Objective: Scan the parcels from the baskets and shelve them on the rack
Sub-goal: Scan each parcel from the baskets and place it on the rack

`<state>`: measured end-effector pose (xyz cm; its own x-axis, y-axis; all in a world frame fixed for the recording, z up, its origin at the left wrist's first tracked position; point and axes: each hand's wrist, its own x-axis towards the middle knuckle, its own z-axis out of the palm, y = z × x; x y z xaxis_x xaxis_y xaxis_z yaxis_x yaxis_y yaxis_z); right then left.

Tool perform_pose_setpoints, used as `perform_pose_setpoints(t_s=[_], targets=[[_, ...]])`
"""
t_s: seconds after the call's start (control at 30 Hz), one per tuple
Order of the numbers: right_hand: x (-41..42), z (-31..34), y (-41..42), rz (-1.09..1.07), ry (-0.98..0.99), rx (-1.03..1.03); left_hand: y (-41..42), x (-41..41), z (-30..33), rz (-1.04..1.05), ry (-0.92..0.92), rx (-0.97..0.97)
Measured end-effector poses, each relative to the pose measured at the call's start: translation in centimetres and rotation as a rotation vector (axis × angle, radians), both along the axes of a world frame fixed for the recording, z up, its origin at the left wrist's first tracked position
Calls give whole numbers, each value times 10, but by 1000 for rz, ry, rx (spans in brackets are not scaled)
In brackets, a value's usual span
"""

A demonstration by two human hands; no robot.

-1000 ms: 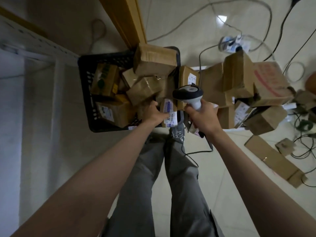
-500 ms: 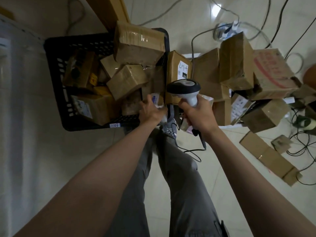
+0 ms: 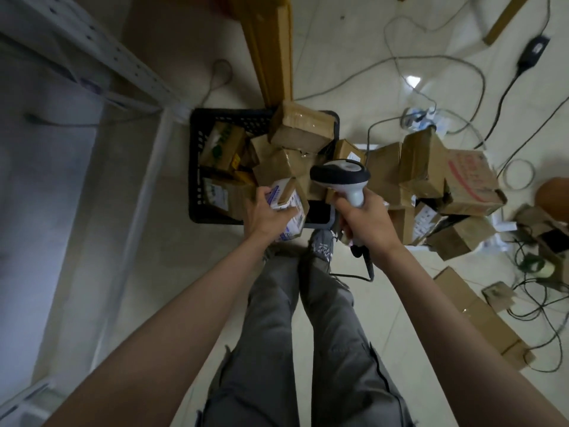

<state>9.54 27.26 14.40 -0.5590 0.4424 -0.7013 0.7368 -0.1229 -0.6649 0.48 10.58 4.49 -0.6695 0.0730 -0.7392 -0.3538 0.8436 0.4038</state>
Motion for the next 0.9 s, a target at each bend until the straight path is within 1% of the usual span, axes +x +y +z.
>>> perform_pose_setpoints(t_s=[0.17,0.4,0.5,0.57,0.7,0.8,0.9], targets=[[-12,90,-23,66,76,-8,-40,-13,88,219,47,173],[-26,194,-61,228,189,9,-99,-17,198,530,200,398],[-35,227,-83,348,267,16,-122,-10,237,655,313,470],[-39,248,-98,429,312,30,-138,-4,258,795,357,519],[-37,287,-131,629,409,-16,-172,22,296,1038,408,626],[-28,308,-151,743,440,-93,-200,53,313,1103,474,648],[-17,323,-169,902,446,-132,-227,87,324,1179,498,676]])
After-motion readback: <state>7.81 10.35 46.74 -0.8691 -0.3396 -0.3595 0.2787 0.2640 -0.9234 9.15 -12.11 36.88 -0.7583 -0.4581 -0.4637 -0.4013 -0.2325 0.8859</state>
